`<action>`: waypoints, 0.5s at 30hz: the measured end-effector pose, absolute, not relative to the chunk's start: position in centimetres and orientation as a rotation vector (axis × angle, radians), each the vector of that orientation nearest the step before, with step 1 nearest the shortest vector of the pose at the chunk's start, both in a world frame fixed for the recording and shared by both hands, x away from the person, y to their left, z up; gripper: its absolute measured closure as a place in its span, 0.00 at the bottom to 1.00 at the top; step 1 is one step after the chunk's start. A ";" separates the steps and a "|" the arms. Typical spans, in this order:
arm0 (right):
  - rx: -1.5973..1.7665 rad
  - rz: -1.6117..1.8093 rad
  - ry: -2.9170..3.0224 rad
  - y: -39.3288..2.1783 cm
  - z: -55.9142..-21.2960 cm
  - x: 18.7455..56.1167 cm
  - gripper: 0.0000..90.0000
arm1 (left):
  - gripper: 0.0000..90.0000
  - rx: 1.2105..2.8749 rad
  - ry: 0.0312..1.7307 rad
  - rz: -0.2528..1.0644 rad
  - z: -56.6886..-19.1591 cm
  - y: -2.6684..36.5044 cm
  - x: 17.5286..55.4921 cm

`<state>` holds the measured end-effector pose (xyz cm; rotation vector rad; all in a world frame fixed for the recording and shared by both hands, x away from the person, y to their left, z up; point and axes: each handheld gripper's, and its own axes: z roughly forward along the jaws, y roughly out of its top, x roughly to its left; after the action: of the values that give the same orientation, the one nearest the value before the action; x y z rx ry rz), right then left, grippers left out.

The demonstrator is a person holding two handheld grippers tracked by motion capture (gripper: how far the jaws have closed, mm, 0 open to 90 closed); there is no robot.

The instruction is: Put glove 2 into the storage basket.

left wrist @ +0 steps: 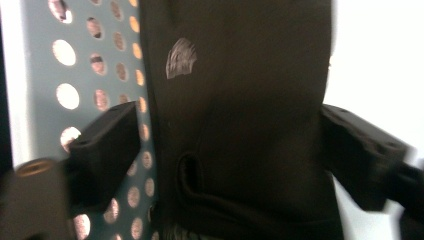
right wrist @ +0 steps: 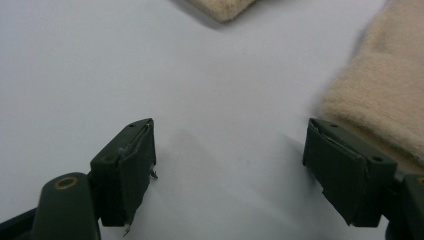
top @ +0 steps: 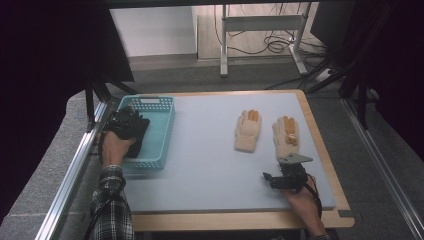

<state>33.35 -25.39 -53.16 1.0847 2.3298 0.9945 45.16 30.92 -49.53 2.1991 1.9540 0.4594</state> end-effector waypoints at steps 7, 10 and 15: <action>1.085 0.994 2.330 -25.4 -53.2 33.4 0.23 | 0.05 2.112 1.866 0.416 -47.5 31.0 43.6; 1.085 0.994 2.330 -25.4 -53.2 33.4 0.23 | 0.05 2.047 1.785 0.392 -46.7 30.8 42.7; 1.085 0.994 2.330 -25.4 -53.2 33.4 0.23 | 0.04 2.002 1.645 0.395 -45.5 29.5 40.9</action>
<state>33.35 -25.39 -53.15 1.0847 2.3296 0.9937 40.92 29.47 -45.51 2.0021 1.6447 0.3954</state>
